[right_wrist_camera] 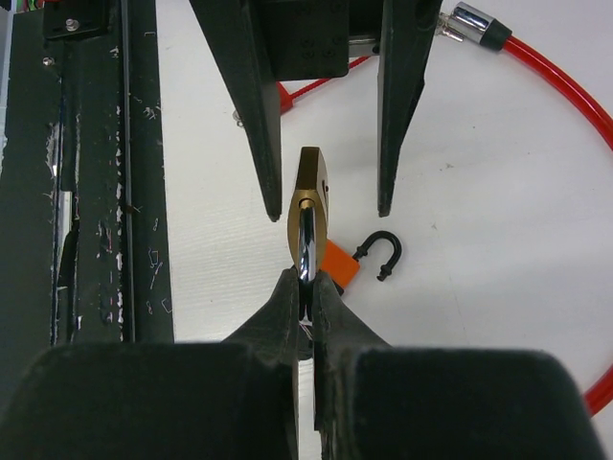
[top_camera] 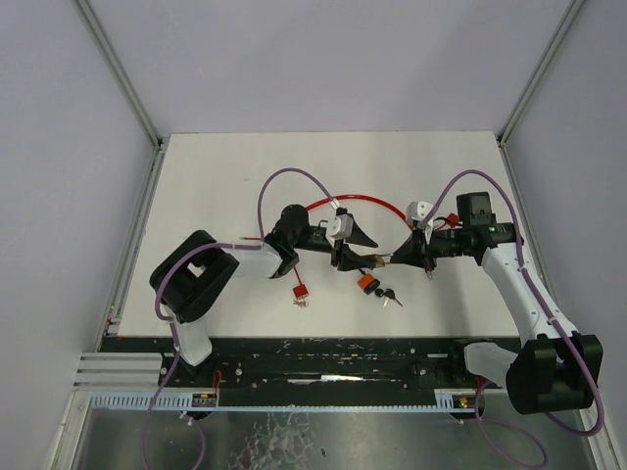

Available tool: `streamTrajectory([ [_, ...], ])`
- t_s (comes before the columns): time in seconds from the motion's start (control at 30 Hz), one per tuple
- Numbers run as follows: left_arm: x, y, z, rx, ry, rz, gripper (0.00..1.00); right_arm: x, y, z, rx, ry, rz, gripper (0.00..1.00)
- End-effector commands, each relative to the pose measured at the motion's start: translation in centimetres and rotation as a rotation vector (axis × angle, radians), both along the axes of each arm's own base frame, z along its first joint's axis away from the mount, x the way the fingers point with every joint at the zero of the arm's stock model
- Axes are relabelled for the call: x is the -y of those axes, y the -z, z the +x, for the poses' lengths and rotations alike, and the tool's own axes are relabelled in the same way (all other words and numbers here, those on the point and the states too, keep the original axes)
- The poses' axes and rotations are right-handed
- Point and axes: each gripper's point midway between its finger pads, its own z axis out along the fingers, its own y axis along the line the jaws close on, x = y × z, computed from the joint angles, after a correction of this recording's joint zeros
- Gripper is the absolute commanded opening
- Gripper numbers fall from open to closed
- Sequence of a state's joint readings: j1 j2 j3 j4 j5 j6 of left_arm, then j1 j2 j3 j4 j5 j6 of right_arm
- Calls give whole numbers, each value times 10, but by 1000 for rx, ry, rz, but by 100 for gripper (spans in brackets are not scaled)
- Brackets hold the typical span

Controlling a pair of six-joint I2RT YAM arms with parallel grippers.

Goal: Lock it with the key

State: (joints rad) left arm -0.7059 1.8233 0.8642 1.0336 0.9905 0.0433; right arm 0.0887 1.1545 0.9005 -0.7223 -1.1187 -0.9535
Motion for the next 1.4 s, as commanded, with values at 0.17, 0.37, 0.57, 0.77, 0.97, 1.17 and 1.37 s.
streamTrajectory([
  [0.17,4,-1,-10,15,77,-15,40,-6,-30,2,79,-29,67,0],
  [0.37,11,9,-10,12,86,32,40,-6,-29,2,74,-27,67,0],
  [0.57,16,11,-12,11,93,39,34,-7,-26,2,66,-29,68,0],
  [0.77,16,13,-10,18,87,55,32,-7,-26,2,67,-29,67,0],
  [0.97,16,12,-11,19,96,54,14,-6,-24,2,64,-29,66,0],
  [1.17,14,7,-14,42,96,36,0,-8,-19,1,54,-35,69,0],
  [1.37,12,-3,-15,43,79,-10,0,-15,-4,3,37,-52,47,0],
])
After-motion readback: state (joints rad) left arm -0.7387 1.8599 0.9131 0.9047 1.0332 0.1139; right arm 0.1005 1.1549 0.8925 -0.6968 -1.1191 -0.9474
